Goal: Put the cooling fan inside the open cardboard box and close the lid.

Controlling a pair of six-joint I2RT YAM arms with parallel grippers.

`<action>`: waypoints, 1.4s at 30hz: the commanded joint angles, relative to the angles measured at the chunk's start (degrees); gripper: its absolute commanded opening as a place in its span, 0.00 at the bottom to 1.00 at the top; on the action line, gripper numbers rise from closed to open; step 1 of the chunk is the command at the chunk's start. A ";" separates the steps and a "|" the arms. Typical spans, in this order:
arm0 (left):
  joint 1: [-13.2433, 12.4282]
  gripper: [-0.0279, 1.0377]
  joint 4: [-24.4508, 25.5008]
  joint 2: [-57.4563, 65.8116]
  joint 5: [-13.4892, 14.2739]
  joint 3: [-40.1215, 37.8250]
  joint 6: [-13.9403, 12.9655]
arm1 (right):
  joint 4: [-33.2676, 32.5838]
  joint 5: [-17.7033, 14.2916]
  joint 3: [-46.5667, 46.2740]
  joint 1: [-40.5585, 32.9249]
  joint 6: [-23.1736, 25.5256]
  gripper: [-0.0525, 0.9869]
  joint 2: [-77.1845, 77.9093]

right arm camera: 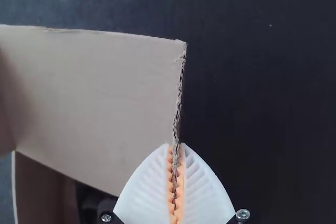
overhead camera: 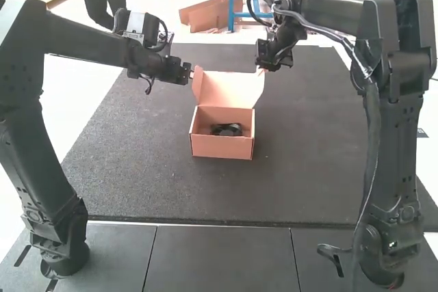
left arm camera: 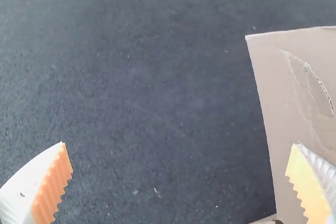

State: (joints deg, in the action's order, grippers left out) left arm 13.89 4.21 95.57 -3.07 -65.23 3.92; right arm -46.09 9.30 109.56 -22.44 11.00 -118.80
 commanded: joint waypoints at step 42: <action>2.46 0.94 8.98 -3.64 -0.97 -2.09 -1.11 | -19.22 3.71 1.62 -7.18 -0.28 0.04 0.94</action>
State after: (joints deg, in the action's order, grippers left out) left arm 16.14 12.95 94.67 -3.27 -65.23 3.64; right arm -64.20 12.29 112.75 -28.67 10.94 -118.69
